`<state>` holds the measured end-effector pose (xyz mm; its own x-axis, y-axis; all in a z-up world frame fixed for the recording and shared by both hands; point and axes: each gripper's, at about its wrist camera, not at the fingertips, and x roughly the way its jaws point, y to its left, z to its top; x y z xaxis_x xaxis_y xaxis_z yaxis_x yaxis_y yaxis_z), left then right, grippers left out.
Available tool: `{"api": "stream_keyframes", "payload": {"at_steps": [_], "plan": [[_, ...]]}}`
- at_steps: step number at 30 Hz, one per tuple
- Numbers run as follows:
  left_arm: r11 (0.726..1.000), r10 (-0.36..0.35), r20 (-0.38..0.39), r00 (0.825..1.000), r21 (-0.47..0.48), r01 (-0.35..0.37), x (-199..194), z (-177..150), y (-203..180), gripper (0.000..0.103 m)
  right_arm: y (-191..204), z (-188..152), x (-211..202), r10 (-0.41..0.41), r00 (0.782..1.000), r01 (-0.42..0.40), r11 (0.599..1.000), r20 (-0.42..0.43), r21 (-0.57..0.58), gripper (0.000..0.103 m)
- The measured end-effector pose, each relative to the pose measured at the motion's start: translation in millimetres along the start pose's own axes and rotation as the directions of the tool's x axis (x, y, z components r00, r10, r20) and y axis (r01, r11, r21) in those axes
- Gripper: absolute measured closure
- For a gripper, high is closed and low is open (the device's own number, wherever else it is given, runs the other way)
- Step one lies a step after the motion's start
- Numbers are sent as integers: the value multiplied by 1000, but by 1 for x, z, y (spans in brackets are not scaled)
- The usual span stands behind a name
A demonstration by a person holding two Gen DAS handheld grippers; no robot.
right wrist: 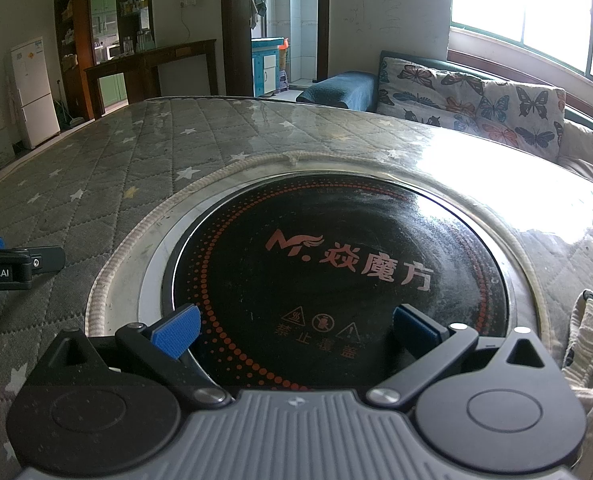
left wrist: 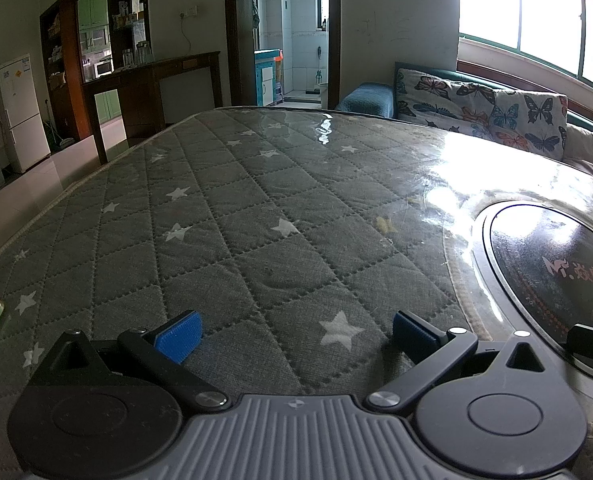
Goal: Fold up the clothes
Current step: 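Move both tools across the table toward the polka-dot garment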
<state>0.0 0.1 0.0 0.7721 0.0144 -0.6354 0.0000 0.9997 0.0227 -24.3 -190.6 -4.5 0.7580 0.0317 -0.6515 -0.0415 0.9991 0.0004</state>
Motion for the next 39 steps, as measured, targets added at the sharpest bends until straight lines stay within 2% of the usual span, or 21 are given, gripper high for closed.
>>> {"api": "stream_keyframes", "payload": {"at_steps": [24, 31, 39], "plan": [[1000, 28, -9, 1000, -5, -28, -4, 3, -4, 0, 1, 2, -3, -7, 999, 7, 1000, -34, -1, 0], [998, 59, -7, 998, 39, -58, -10, 2, -16, 0, -4, 3, -17, -8, 1000, 8, 1000, -20, 12, 0], [998, 29, -39, 999, 58, -26, -21, 2, -29, 0, -5, -1, -40, -7, 1000, 7, 1000, -15, -3, 0]]}}
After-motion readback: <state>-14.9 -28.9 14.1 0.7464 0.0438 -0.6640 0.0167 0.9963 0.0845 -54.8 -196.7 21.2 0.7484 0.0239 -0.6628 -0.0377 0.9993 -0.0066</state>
